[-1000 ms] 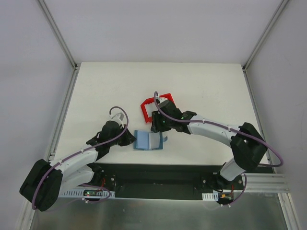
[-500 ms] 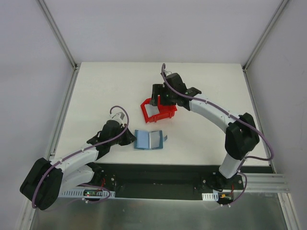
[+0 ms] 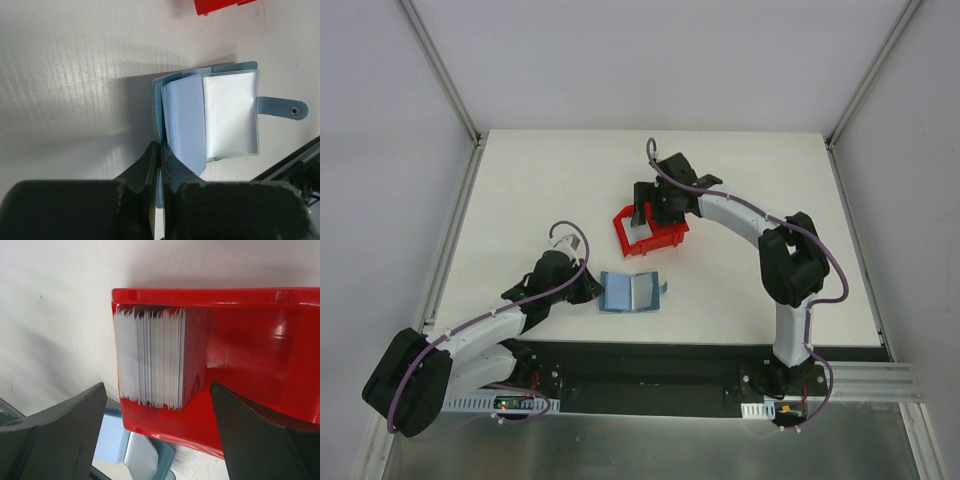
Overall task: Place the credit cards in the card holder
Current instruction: Open the card holder at the center of the board, then pick up the credit card from the storage box.
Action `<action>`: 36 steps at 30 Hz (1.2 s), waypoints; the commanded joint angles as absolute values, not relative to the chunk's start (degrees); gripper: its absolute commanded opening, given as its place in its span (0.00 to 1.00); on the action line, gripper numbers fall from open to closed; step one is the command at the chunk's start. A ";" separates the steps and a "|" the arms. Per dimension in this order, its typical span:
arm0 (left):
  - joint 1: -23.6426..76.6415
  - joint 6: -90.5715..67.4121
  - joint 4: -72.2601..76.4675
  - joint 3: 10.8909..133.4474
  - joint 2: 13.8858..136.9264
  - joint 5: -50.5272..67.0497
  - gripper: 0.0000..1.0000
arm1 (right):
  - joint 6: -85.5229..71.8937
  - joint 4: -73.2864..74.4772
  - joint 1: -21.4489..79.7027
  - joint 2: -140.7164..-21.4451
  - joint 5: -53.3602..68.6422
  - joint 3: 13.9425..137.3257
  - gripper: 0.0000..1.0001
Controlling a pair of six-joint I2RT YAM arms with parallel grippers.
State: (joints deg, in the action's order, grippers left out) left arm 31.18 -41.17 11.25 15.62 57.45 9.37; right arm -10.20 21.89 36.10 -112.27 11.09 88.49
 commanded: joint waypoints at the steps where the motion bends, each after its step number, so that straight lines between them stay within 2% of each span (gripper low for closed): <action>1: 31.64 -41.13 11.25 17.49 58.01 9.31 0.00 | -9.84 21.01 34.98 -113.81 14.94 91.05 0.87; 12: 31.64 -40.69 11.78 18.28 59.85 9.84 0.00 | -10.02 21.53 34.72 -120.67 20.13 96.06 0.89; 17: 31.64 -40.61 11.95 18.37 60.12 9.84 0.00 | -9.76 21.36 34.72 -120.06 21.27 95.63 0.87; 24: 31.64 -40.52 12.04 18.72 60.47 9.93 0.00 | -9.49 20.48 34.80 -117.69 22.94 94.48 0.77; 36: 31.64 -40.61 13.01 18.72 61.44 10.55 0.00 | -9.67 20.13 34.63 -115.66 23.20 93.51 0.66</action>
State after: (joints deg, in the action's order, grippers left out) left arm 31.18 -41.12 11.64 17.02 61.10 9.96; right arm -9.98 21.28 34.52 -120.40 21.56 93.51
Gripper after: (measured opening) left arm 0.008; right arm 0.668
